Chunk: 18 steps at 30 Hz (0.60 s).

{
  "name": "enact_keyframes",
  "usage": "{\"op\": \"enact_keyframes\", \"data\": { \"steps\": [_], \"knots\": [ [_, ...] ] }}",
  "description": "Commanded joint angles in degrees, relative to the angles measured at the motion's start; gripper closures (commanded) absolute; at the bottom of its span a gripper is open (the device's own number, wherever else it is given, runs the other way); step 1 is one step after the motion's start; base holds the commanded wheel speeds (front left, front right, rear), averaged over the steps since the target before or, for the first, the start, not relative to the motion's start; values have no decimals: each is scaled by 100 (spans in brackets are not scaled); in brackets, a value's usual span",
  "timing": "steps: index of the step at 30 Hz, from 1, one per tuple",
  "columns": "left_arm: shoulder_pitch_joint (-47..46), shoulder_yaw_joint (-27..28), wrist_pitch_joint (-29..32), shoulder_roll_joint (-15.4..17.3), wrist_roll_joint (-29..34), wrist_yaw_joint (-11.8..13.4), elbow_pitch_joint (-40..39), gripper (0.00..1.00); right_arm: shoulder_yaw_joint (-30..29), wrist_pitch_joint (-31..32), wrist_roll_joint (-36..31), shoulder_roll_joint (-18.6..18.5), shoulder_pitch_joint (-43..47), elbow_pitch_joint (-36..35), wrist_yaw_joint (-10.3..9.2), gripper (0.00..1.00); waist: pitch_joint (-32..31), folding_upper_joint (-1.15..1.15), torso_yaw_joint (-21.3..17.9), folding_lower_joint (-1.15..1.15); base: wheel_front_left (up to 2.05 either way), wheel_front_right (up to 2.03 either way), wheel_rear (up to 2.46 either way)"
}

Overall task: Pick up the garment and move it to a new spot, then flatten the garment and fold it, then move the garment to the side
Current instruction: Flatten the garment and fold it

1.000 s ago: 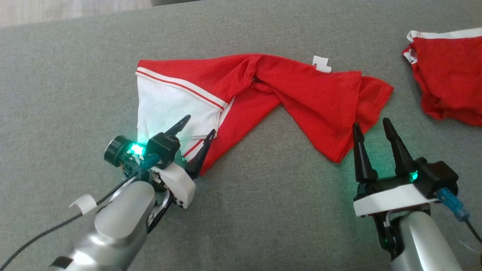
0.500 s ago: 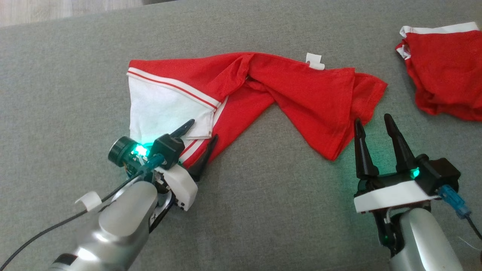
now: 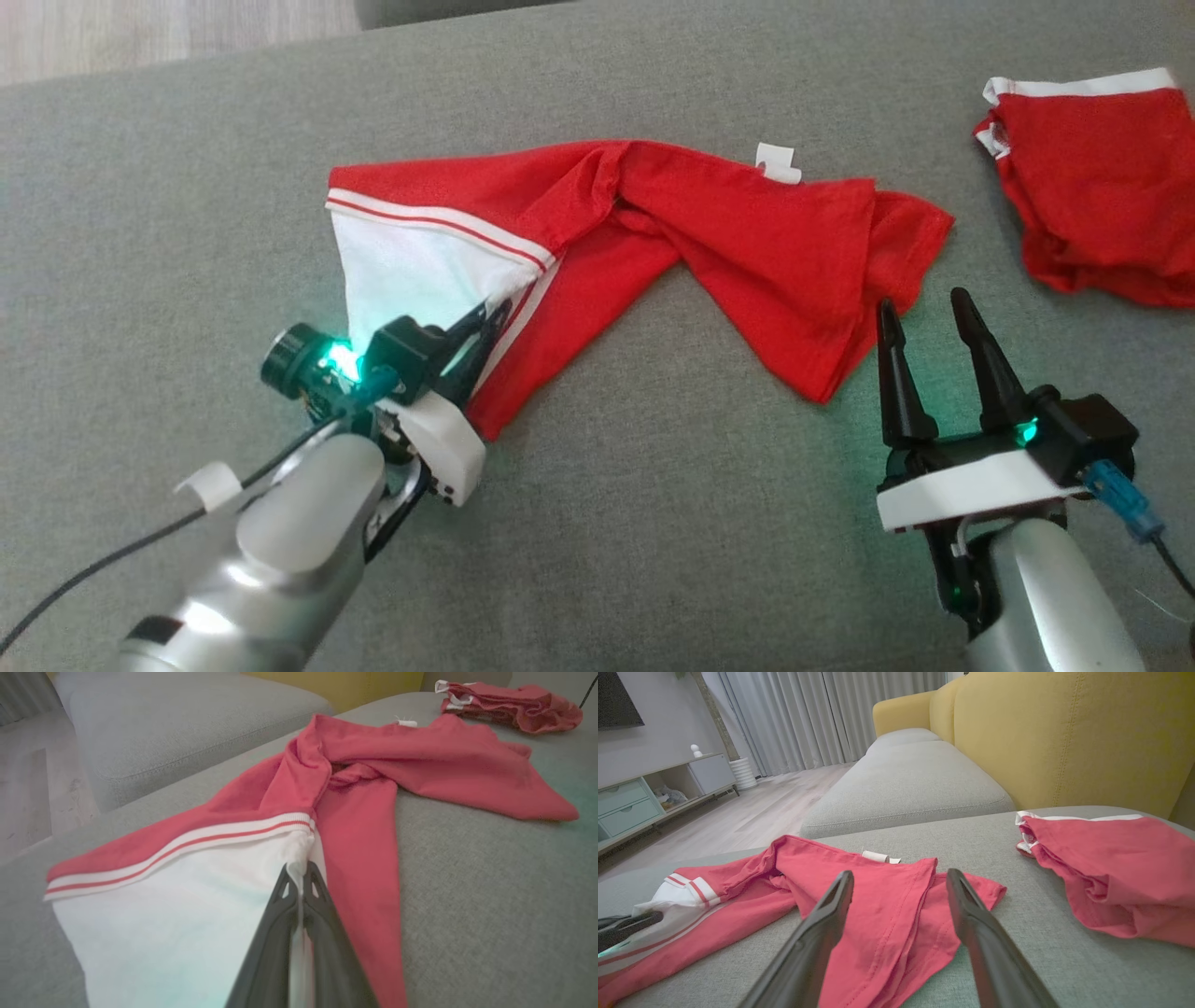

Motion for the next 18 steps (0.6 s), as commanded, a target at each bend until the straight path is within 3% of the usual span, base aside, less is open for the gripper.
{"op": "enact_keyframes", "data": {
  "steps": [1,10,18],
  "knots": [
    [-355,222,-20,198,-3,52,-181,100,124,-62,42,-18,-79,-140,-5,0,-37,0,1,0,0,0,0],
    [-1278,270,677,751,74,-122,-767,100,252,-62,131,-18,-113,-83,-5,0,-71,0,-112,0,0,0,0],
    [-2464,142,1593,1330,82,-316,-686,100,488,-62,362,-18,-248,-77,-5,0,222,0,-580,0,0,0,0]
  ]
}}
